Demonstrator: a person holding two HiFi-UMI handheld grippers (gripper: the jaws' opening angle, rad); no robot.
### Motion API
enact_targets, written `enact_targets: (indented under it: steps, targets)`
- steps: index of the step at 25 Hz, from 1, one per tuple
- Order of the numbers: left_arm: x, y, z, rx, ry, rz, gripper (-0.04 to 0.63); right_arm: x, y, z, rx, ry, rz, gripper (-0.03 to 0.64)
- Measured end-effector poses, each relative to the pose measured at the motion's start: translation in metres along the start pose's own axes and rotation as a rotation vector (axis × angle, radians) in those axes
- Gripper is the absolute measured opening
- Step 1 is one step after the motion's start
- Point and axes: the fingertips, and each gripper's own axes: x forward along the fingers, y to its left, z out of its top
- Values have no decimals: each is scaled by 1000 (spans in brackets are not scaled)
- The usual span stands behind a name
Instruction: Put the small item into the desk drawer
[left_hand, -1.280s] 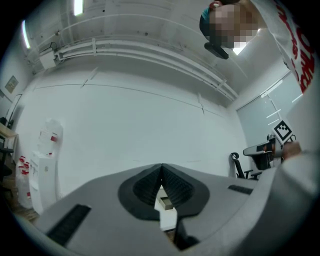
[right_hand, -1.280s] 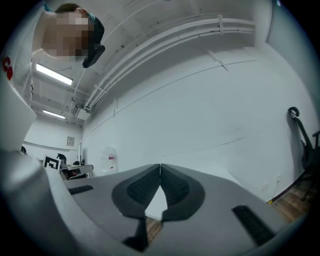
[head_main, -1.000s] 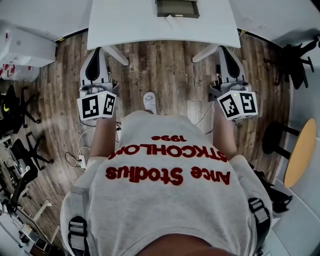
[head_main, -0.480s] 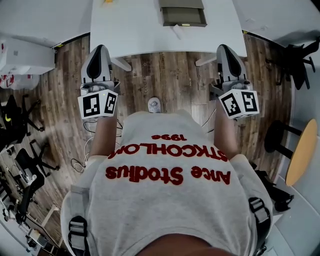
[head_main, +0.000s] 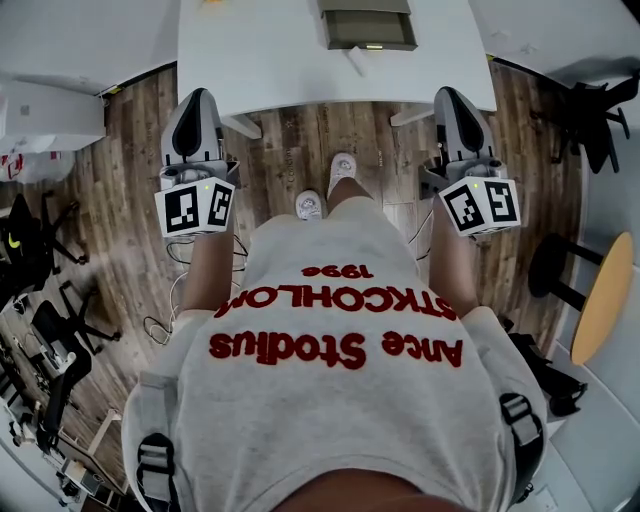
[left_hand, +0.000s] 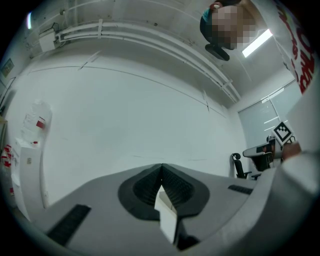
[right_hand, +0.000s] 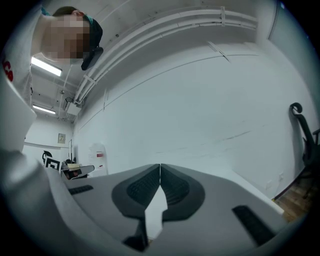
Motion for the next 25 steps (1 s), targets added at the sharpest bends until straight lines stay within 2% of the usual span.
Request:
enact_targets:
  steps: [4, 8, 10, 25]
  targets:
    - [3, 5, -2, 4, 2, 21, 8, 15, -3, -6, 6, 11, 28, 6]
    - [13, 13, -5, 14, 11, 55, 6, 42, -4, -3, -56, 22, 80, 6]
    - [22, 16, -6, 16, 18, 73, 6, 57, -9, -1, -53, 27, 97, 6]
    - [133, 17, -11, 20, 17, 126, 8, 160, -79, 10, -70, 72, 182, 6]
